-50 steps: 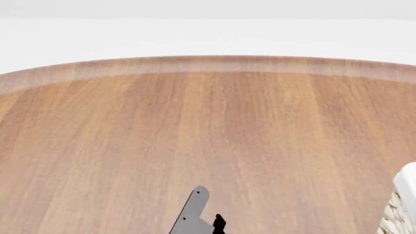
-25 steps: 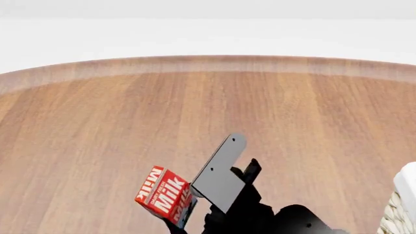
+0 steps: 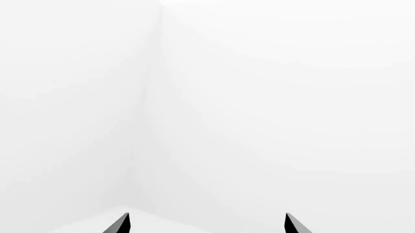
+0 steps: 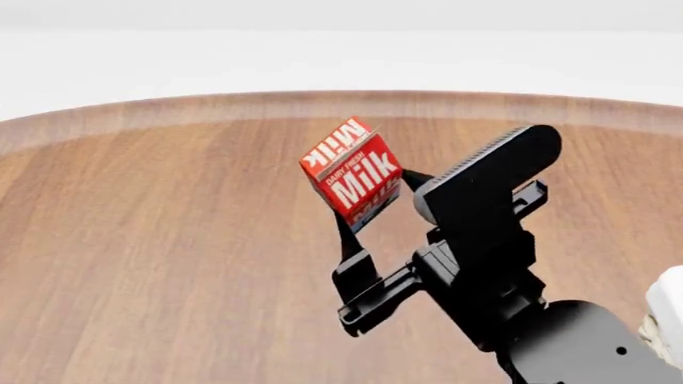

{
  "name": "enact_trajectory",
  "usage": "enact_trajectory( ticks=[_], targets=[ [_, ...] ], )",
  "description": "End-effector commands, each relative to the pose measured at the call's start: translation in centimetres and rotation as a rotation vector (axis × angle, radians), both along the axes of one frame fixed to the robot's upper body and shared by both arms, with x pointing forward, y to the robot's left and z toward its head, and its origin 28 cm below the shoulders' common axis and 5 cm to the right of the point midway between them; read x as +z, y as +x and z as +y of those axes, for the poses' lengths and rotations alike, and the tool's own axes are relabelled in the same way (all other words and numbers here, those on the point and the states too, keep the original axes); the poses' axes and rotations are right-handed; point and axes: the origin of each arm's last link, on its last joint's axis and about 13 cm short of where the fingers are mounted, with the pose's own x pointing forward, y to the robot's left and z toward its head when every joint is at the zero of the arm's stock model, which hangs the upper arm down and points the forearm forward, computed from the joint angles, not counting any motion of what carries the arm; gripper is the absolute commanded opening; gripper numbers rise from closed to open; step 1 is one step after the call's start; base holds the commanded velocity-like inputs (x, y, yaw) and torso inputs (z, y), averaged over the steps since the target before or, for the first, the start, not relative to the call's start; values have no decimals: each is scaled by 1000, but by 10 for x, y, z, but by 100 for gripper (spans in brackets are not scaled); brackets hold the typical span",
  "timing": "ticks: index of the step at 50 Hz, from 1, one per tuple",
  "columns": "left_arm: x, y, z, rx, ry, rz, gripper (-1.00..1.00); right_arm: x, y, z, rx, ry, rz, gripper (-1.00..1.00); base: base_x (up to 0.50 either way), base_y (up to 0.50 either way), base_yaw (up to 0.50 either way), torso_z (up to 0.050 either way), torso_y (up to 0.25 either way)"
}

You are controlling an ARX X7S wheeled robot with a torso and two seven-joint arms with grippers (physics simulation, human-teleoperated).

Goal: Pick the milk and place it in the basket.

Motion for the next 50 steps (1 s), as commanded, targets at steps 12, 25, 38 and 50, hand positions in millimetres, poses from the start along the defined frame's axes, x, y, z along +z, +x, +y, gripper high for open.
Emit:
enact_trajectory(
  ticks=[12, 25, 38, 50],
  targets=[
    [0, -2, 1, 6, 12, -12, 100, 8, 2, -8, -93, 75, -79, -100, 0, 0, 0, 0, 1],
    [0, -2, 1, 6, 12, -12, 100, 8, 2, -8, -93, 75, -79, -100, 0, 0, 0, 0, 2],
    [-2, -2, 1, 8, 9, -9, 100, 62, -2, -29, -6, 2, -110, -100, 0, 0, 0, 0, 2],
    [-2, -3, 2, 15, 8, -8, 100, 178, -50, -73, 57, -170, -218, -100, 0, 0, 0, 2, 2]
  ],
)
